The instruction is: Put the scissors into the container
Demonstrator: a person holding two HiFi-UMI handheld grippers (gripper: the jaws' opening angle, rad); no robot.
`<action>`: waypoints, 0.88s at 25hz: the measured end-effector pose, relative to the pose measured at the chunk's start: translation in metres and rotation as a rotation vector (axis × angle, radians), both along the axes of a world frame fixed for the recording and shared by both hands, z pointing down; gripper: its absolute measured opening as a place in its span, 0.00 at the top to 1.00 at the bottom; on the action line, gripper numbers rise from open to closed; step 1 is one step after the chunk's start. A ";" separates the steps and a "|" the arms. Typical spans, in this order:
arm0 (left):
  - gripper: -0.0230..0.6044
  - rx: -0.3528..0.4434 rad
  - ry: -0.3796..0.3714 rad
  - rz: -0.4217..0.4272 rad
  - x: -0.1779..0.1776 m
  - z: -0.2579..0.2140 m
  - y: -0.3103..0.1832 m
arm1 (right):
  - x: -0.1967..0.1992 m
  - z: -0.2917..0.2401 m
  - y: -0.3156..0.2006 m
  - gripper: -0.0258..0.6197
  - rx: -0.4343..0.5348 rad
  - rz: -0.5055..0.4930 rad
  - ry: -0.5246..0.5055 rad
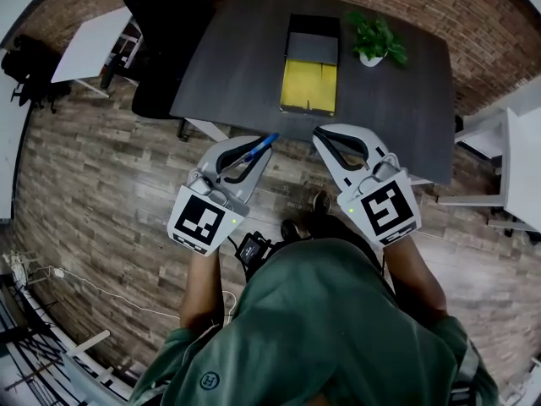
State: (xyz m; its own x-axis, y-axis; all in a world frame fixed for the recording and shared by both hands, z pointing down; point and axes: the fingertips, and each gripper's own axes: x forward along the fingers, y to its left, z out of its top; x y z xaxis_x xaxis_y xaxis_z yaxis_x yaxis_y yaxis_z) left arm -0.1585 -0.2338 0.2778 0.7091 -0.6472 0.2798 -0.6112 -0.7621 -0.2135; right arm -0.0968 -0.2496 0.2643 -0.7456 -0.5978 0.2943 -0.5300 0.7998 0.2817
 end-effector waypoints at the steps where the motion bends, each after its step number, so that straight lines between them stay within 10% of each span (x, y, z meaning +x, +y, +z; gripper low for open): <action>1: 0.90 -0.004 -0.002 0.001 0.002 0.001 -0.002 | 0.001 0.002 -0.004 0.95 -0.007 -0.001 -0.004; 22: 0.90 -0.037 -0.056 -0.048 0.065 0.004 -0.126 | 0.050 0.014 -0.129 0.95 -0.043 -0.088 -0.055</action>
